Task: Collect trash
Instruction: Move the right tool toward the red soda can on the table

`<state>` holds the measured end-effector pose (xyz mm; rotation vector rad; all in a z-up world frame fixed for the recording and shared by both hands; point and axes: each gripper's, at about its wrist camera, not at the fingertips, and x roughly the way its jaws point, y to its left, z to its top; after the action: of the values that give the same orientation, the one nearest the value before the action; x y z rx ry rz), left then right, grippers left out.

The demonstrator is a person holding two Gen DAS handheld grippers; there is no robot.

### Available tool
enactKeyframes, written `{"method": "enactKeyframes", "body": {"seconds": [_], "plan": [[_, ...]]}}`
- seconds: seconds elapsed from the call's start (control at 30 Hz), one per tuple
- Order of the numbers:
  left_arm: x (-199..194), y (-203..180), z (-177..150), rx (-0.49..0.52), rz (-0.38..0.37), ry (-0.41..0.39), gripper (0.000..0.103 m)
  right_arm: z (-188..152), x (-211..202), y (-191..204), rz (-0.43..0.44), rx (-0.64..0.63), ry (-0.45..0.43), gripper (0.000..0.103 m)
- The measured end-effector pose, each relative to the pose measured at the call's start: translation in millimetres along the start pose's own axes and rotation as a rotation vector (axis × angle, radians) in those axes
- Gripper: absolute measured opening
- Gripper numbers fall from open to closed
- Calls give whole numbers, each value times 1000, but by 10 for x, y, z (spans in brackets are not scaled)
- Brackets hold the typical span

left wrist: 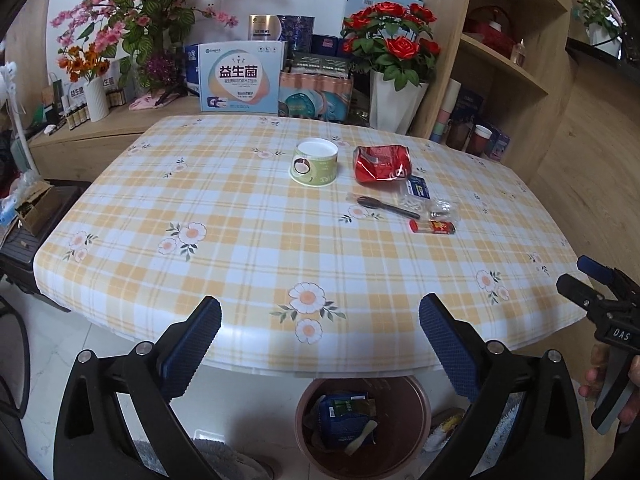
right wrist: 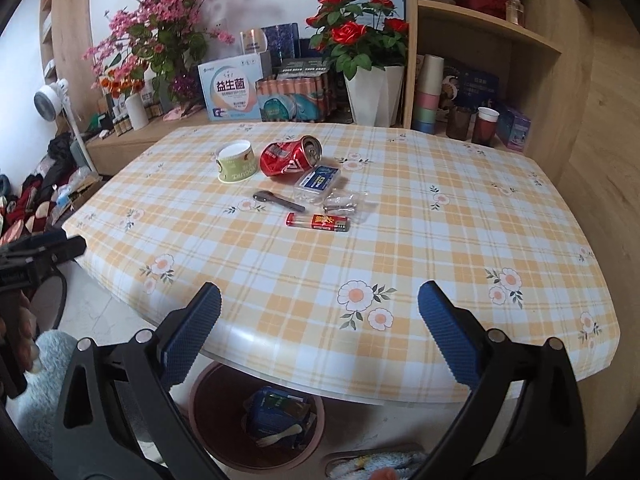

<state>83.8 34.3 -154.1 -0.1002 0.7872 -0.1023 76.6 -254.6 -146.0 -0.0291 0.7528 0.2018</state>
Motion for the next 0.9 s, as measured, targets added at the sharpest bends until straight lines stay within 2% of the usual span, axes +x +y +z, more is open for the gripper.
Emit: {"method": "enactKeyframes", "body": {"seconds": [0.4,0.5,0.57,0.63,0.9], "plan": [[230,117,144,-6,-20,-1,97,243,416,-207,14,-12,59,97],[334,147,215,-9,-26,3,97,340,551,-263,56,-4,89,97],[406,165,266,-10,-28,6,97,425,664,-251,-7,-42,98,97],[503,190,330,-12,-27,8,97,498,792,-248,-26,-59,119,97],[905,308,620,-13,-15,7,97,960,1321,-178,49,-31,79,96]]}}
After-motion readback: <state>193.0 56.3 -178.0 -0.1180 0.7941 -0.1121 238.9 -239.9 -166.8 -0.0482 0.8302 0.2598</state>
